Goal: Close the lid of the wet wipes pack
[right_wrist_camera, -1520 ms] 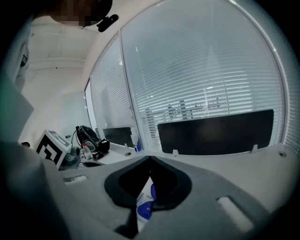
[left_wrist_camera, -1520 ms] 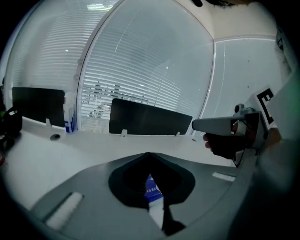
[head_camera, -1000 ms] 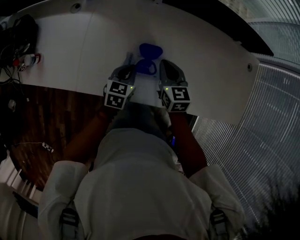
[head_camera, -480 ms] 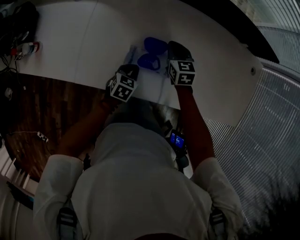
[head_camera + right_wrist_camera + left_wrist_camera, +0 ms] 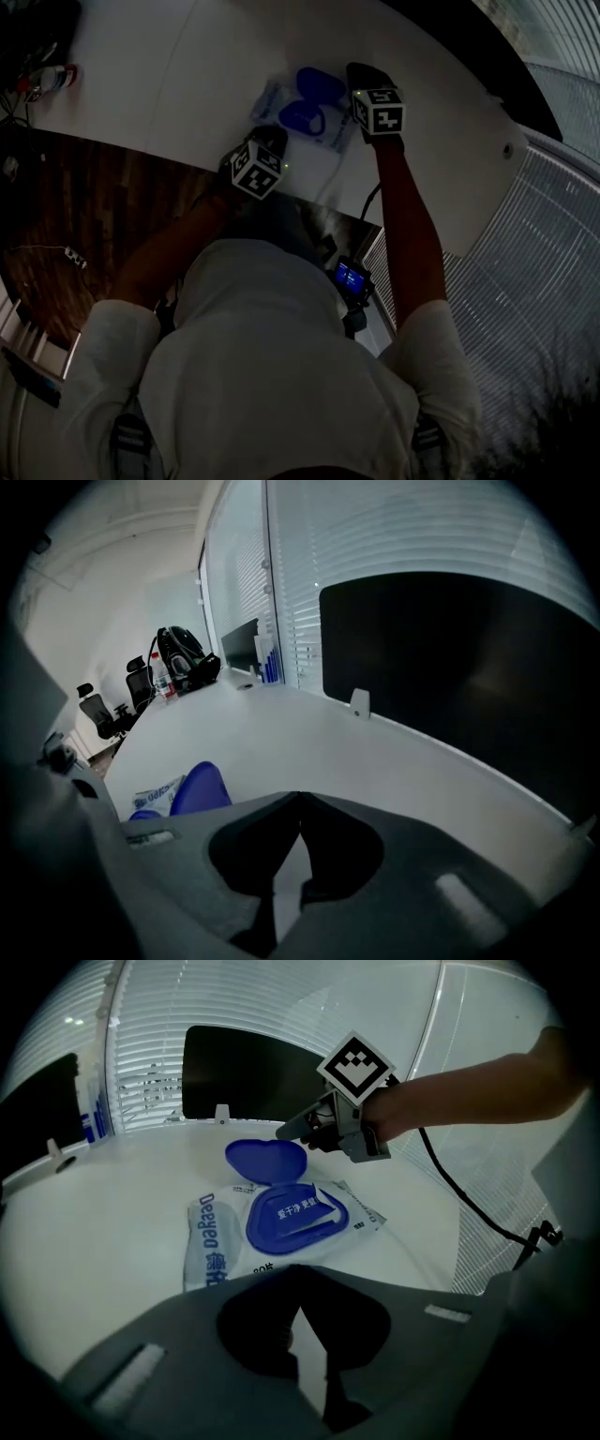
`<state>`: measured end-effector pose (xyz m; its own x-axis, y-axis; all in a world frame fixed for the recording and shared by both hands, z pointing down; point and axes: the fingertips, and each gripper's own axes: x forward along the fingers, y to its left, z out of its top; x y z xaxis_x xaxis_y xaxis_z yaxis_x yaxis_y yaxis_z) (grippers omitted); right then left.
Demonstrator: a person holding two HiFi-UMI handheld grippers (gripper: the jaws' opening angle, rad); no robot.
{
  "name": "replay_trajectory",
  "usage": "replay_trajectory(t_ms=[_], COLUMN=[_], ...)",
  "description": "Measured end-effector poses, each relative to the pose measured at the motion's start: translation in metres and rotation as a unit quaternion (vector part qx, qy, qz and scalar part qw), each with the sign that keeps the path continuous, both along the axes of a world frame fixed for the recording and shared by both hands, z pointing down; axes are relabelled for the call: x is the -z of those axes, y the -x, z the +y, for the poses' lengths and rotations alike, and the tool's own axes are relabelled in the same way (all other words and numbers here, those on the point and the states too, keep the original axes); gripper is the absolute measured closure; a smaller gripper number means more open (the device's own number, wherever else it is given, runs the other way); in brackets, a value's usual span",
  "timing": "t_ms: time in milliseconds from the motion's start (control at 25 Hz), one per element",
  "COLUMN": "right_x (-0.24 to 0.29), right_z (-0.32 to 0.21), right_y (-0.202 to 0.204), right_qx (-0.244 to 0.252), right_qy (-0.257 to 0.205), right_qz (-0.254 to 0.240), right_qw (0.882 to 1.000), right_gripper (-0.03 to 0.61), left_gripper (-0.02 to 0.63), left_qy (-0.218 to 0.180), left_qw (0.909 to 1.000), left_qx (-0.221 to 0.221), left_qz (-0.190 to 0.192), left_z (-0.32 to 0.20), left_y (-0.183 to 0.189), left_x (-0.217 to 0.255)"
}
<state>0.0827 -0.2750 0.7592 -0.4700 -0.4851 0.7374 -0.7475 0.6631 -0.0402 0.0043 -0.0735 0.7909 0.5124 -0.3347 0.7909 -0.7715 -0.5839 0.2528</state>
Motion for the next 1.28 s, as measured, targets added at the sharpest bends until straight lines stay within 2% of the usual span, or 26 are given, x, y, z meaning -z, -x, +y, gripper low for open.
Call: replay_trajectory(t_ms=[240, 480, 600, 760, 920, 1120, 1280], right_x=[-0.018, -0.016, -0.006, 0.006, 0.018, 0.022, 0.019], right_z=[0.007, 0.015, 0.025, 0.045, 0.064, 0.098, 0.121], right_y=[0.005, 0.011, 0.018, 0.029, 0.046, 0.060, 0.067], right_qx=[0.032, 0.055, 0.083, 0.126, 0.165, 0.218, 0.239], right_qy=[0.050, 0.101, 0.124, 0.134, 0.133, 0.135, 0.150], right_qz=[-0.004, -0.060, -0.095, -0.115, -0.120, -0.100, -0.094], right_qw=[0.998, 0.992, 0.984, 0.976, 0.970, 0.961, 0.955], right_gripper=[0.578, 0.578, 0.578, 0.578, 0.578, 0.577, 0.578], left_gripper=[0.612, 0.612, 0.612, 0.612, 0.612, 0.612, 0.612], left_qy=[0.011, 0.018, 0.018, 0.019, 0.029, 0.046, 0.048], left_qw=[0.9999, 0.9998, 0.9998, 0.9998, 0.9996, 0.9989, 0.9988], left_qx=[0.001, 0.001, 0.000, 0.001, 0.002, 0.007, 0.013], left_qz=[0.003, 0.004, 0.003, 0.003, -0.001, -0.002, -0.004], left_z=[-0.003, -0.003, -0.005, -0.004, -0.006, -0.003, -0.004], left_y=[0.000, 0.000, 0.000, -0.003, -0.003, -0.005, -0.002], left_x=[-0.003, -0.006, -0.006, -0.007, -0.005, -0.007, -0.007])
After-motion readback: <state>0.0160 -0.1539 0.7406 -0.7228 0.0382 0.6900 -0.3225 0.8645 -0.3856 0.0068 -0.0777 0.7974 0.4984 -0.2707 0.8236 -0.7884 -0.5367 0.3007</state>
